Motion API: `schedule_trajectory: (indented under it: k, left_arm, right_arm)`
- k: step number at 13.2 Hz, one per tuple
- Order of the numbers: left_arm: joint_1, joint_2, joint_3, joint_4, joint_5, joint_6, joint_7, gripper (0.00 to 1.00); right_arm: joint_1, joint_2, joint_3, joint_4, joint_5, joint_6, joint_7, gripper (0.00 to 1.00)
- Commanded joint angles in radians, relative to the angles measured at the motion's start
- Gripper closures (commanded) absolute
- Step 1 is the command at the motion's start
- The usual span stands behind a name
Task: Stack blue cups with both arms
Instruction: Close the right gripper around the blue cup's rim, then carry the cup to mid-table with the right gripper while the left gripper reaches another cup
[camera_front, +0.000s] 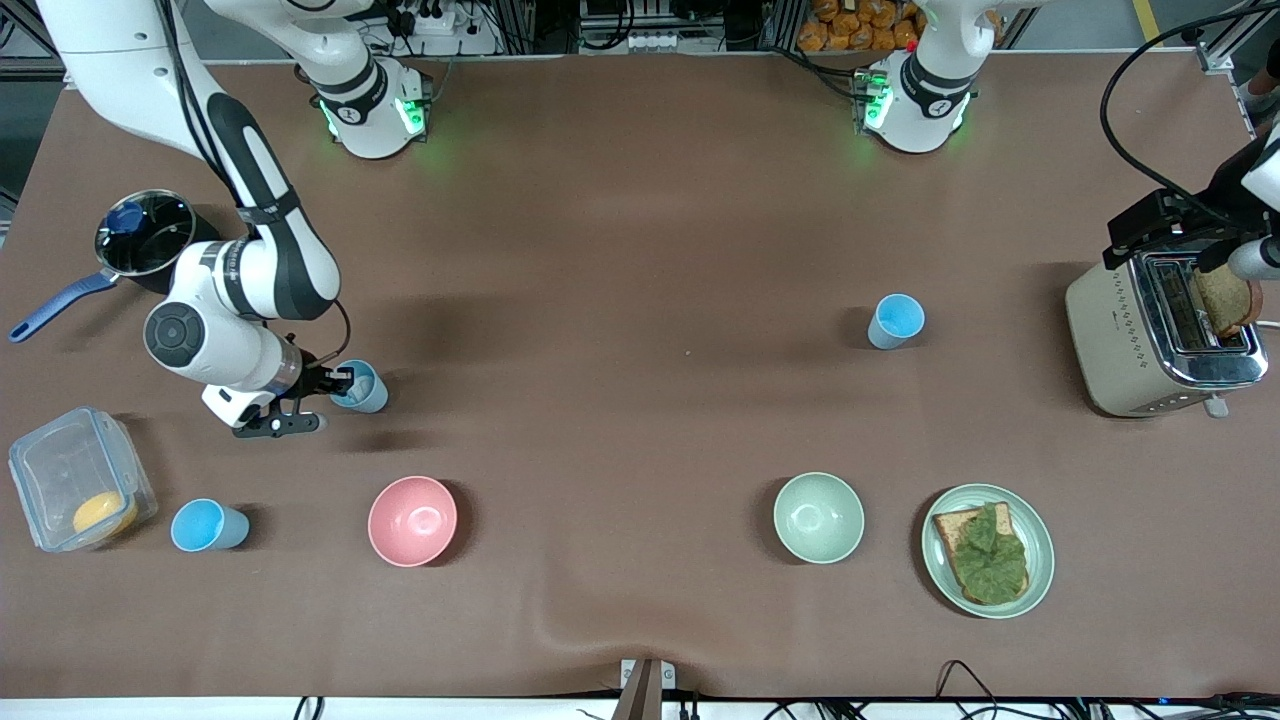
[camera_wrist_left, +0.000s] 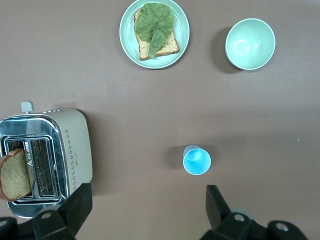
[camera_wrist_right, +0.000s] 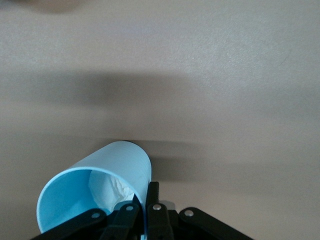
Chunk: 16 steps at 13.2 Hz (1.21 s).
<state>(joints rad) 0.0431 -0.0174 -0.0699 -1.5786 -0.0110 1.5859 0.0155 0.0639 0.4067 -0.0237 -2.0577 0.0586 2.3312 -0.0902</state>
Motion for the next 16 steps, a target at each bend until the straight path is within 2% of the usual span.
schedule_trajectory:
  k: [1, 3, 4, 9, 12, 14, 16]
  left_arm:
    - [0.001, -0.01, -0.005, 0.008, 0.013, -0.032, 0.009, 0.0]
    - [0.003, -0.009, -0.007, 0.002, 0.013, -0.034, 0.014, 0.0]
    - [0.001, -0.003, -0.007, 0.002, 0.013, -0.034, 0.012, 0.0]
    - [0.003, 0.008, -0.007, -0.008, 0.011, -0.037, 0.011, 0.0]
    - [0.004, 0.042, -0.005, -0.006, 0.011, -0.037, 0.001, 0.0]
    - [0.012, 0.056, -0.005, -0.004, 0.008, -0.035, 0.006, 0.0]
    - [0.011, 0.056, -0.005, -0.014, -0.021, -0.029, -0.008, 0.0]
  right_arm:
    - [0.007, -0.014, 0.022, 0.06, 0.03, -0.125, 0.012, 1.0]
    - [0.019, -0.031, 0.047, 0.09, 0.137, -0.217, 0.029, 1.0]
    - [0.037, -0.037, 0.051, 0.096, 0.156, -0.223, 0.068, 1.0]
    - [0.276, -0.029, 0.051, 0.14, 0.164, -0.199, 0.428, 1.0]
    - [0.44, -0.01, 0.051, 0.153, 0.165, -0.083, 0.633, 1.0]
    - [0.516, 0.039, 0.051, 0.166, 0.175, 0.015, 0.714, 1.0]
    - [0.572, 0.093, 0.05, 0.215, 0.313, 0.065, 0.727, 1.0]
